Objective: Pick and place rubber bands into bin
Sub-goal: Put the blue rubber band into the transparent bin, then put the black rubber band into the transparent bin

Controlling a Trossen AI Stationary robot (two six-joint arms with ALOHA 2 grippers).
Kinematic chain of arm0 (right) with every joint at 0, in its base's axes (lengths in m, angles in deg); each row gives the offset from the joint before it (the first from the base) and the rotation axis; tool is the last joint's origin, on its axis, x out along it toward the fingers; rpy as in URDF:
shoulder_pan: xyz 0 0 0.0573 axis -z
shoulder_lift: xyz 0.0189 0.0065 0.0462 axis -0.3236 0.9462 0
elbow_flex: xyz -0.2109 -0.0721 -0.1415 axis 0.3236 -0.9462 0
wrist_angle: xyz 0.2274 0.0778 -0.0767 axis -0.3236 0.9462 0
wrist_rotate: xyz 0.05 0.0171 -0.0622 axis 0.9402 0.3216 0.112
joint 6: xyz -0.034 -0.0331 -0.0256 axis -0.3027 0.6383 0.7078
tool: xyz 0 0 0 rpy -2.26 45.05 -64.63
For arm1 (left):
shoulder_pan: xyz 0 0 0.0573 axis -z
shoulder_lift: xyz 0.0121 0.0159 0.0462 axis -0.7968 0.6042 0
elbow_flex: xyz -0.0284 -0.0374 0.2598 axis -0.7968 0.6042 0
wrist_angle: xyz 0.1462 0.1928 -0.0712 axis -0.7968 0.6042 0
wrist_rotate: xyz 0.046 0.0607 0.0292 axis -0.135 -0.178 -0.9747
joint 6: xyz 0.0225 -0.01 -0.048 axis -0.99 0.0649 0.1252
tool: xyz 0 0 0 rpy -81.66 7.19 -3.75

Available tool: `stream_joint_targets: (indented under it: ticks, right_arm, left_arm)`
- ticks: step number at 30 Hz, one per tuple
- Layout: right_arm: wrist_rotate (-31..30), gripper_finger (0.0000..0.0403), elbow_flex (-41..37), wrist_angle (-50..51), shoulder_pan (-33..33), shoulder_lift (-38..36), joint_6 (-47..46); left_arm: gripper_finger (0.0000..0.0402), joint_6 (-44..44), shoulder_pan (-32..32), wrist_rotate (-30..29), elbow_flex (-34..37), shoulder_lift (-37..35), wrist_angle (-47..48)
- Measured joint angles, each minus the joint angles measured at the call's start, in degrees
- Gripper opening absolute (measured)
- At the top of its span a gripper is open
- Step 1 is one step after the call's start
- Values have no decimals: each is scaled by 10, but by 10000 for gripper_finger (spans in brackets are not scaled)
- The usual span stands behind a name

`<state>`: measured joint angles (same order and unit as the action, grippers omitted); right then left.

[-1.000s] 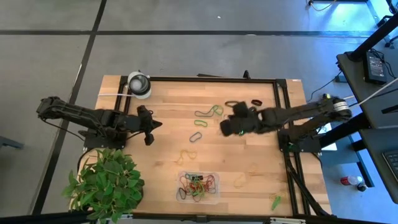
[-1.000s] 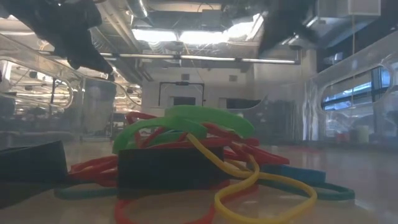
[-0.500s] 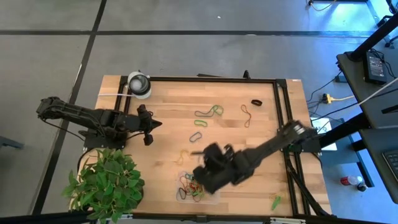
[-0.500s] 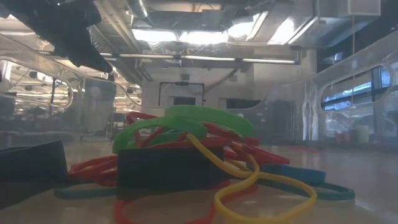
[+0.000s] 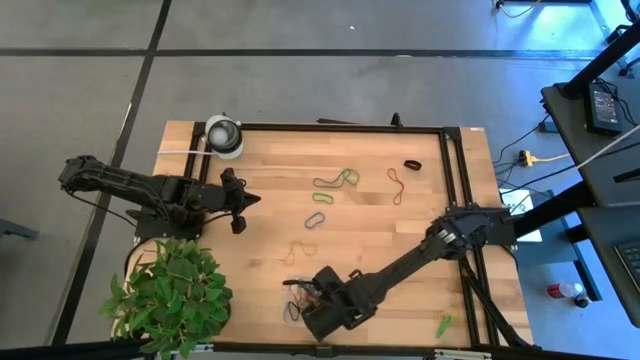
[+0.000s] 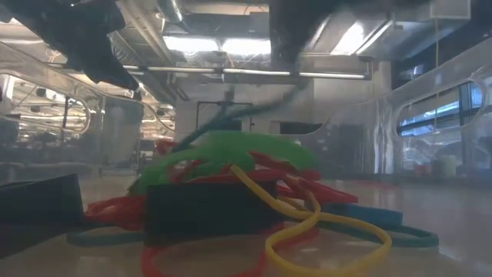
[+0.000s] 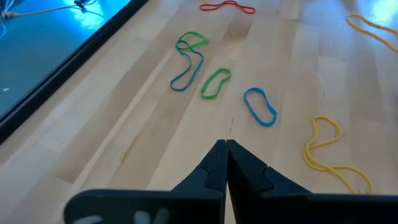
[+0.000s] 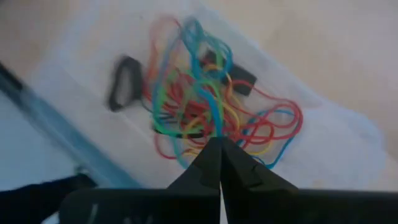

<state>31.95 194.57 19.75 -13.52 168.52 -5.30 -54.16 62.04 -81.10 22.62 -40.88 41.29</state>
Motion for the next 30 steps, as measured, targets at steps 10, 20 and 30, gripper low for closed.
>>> stream_joint_targets:
  ticks: [10,20,30]
  right_arm:
    - [32,43,0,-8,13,29,1]
    - [32,150,17,17,17,29,2]
    - [-130,146,38,162,77,4,2]
  left_arm:
    - [2,0,0,28,0,0,2]
    - [2,0,0,36,0,0,2]
    - [2,5,0,90,0,0,-1]
